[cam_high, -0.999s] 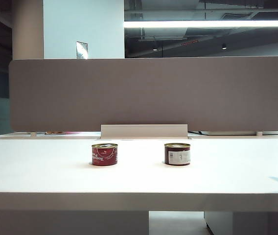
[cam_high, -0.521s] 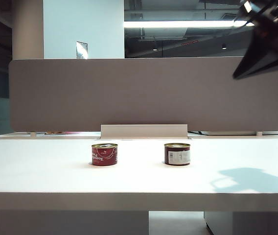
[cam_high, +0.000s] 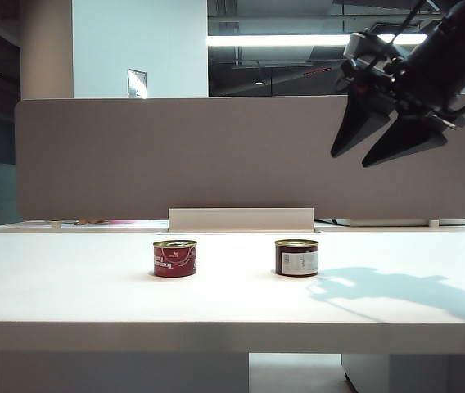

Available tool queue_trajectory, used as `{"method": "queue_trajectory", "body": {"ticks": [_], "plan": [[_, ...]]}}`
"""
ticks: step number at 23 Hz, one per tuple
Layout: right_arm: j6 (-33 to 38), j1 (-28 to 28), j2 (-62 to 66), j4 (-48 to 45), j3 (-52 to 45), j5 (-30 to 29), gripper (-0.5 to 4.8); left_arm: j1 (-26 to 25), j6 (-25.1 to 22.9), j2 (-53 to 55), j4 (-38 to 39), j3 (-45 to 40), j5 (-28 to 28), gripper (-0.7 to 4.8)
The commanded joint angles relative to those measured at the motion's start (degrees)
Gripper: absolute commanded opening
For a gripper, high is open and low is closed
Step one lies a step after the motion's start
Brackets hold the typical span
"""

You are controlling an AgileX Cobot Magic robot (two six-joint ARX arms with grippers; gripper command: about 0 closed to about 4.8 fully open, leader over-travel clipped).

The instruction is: Stack a can of tomatoes on the right onto the can of tomatoes on the left.

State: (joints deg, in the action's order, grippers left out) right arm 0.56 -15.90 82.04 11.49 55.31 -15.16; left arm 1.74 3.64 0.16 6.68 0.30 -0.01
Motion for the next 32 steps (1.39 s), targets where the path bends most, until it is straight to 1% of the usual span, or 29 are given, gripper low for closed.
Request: {"method": "queue_trajectory", "body": {"ticks": [1,3,5,6,7,8,13,15,18,32], "plan": [[-2.29,-1.27,2.29,0.74,2.51,0.20,2.90,-0.07,-0.22,0.07,-0.37,0.22,0.09,-0.06],[-2.95,-2.25,3.74,0.85,3.67,0.70,3.14,-0.07,-0.22,0.07,-0.37,0.22,0.09,-0.06],[-3.89,-4.02,5.38,0.96,4.94,2.10,3.59,-0.07,-0.20,0.07,-0.37,0.22,0.07,-0.06],[-3.87,-5.49,7.08,1.07,6.12,3.78,4.01,-0.07,-0.22,0.07,-0.39,0.22,0.07,-0.06],[-3.89,-6.51,8.52,1.33,7.06,4.79,4.24,-0.07,-0.22,0.07,-0.39,0.22,0.07,-0.06],[-3.89,-7.10,9.57,1.68,7.80,5.42,4.35,-0.07,-0.22,0.07,-0.39,0.22,0.02,-0.06],[-3.89,-8.94,15.45,3.69,11.47,9.16,4.46,-0.07,-0.22,0.07,-0.39,0.24,0.04,-0.06],[-3.89,-9.01,17.62,4.50,12.37,9.29,4.79,-0.07,-0.22,0.07,-0.39,0.24,0.04,-0.06],[-3.89,-8.96,19.02,5.01,12.55,11.67,4.79,-0.07,-0.22,0.07,-0.42,0.24,0.04,-0.06],[-3.80,-8.98,23.19,2.03,12.76,11.39,4.79,-0.07,-0.22,0.07,-0.79,0.24,0.04,-0.06]]}}
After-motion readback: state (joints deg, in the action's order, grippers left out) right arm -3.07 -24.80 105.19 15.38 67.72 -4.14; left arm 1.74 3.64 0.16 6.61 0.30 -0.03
